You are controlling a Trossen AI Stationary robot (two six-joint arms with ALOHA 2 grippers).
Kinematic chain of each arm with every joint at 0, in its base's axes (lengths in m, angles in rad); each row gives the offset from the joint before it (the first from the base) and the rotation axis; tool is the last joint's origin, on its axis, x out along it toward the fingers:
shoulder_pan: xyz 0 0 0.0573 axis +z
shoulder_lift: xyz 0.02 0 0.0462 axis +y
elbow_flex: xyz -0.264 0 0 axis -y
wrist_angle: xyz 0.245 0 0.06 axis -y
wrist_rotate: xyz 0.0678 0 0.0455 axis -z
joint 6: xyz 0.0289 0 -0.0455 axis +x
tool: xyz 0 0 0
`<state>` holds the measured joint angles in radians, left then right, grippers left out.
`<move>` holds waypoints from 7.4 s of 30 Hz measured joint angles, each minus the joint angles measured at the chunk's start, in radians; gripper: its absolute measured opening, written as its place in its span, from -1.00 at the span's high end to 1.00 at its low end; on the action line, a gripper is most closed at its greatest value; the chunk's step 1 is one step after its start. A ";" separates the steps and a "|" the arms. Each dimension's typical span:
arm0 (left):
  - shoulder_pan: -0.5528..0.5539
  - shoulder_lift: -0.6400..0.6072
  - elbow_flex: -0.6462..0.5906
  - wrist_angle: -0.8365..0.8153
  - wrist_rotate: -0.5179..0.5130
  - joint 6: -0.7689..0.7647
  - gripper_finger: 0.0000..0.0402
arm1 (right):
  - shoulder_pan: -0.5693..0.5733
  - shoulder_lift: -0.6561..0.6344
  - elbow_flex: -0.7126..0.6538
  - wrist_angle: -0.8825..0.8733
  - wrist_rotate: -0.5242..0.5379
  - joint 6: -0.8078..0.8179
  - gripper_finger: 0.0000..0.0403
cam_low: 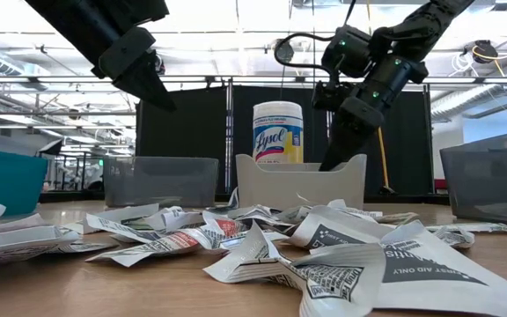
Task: Pick & Place First Aid Supplies
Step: Put the blue alcohol pad into the bottom black bin
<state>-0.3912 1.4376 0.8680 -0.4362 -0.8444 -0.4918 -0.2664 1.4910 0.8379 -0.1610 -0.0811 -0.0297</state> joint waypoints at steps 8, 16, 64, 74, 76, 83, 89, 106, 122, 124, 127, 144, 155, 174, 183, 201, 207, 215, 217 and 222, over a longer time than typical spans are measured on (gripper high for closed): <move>0.000 0.000 0.000 0.006 0.003 -0.015 0.34 | 0.064 -0.127 0.001 -0.007 0.001 -0.124 0.53; 0.015 0.000 0.000 0.054 0.022 -0.010 0.34 | 0.230 -0.342 0.001 -0.078 0.002 -0.167 0.50; 0.141 0.228 0.145 0.387 0.578 0.148 0.34 | 0.802 -0.849 -0.665 0.608 0.399 -0.339 0.50; 0.161 0.228 0.144 0.252 0.496 0.277 0.34 | 0.796 -0.893 -0.665 0.604 0.553 -0.443 0.50; 0.171 0.228 0.144 0.175 0.483 0.193 0.34 | 0.782 -0.893 -0.665 0.582 0.553 -0.438 0.50; 0.187 0.244 0.143 0.144 0.501 -0.010 0.34 | 0.753 -0.892 -0.665 0.567 0.549 -0.434 0.50; 0.192 0.299 0.142 0.234 0.542 0.052 0.34 | 0.751 -0.887 -0.665 0.564 0.506 -0.394 0.50; 0.195 0.297 0.143 0.265 0.447 0.085 -0.08 | 0.752 -0.881 -0.665 0.521 0.471 -0.327 0.50; 0.186 0.379 0.144 0.288 0.477 0.096 -0.08 | 0.752 -0.881 -0.665 0.522 0.471 -0.332 0.50; 0.186 0.392 0.144 0.291 0.476 0.087 -0.04 | 0.752 -0.881 -0.665 0.522 0.471 -0.328 0.50; 0.186 0.403 0.144 0.285 0.477 0.070 0.00 | 0.752 -0.881 -0.665 0.522 0.471 -0.325 0.50; 0.210 0.411 0.144 0.305 0.452 -0.011 0.36 | 0.753 -0.881 -0.665 0.522 0.472 -0.329 0.50; 0.210 0.450 0.144 0.308 0.507 -0.046 0.51 | 0.753 -0.881 -0.665 0.522 0.472 -0.327 0.50; 0.196 0.448 0.144 0.310 0.468 -0.034 0.98 | 0.753 -0.881 -0.665 0.522 0.472 -0.326 0.50; 0.166 0.396 0.157 0.332 0.433 0.019 0.99 | 0.752 -0.881 -0.665 0.522 0.472 -0.326 0.50; 0.148 0.456 0.166 0.870 0.807 0.323 0.68 | 0.752 -0.872 -0.664 0.545 0.470 -0.326 0.50; 0.159 0.461 0.166 0.850 0.794 0.263 0.04 | 0.752 -0.873 -0.664 0.557 0.469 -0.326 0.50; 0.141 0.373 0.167 0.610 0.655 0.309 -0.39 | 0.752 -0.818 -0.611 0.624 0.260 -0.317 0.50; 0.125 0.343 0.167 0.519 0.579 0.327 -0.38 | 0.745 -0.769 -0.554 0.559 0.263 -0.291 0.50; 0.090 0.281 0.164 0.327 0.456 0.321 -0.23 | 0.698 -0.566 -0.360 0.414 0.211 -0.255 0.50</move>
<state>-0.3010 1.7187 1.0322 -0.1088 -0.3880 -0.1712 0.4318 0.9248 0.4783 0.2528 0.1304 -0.2844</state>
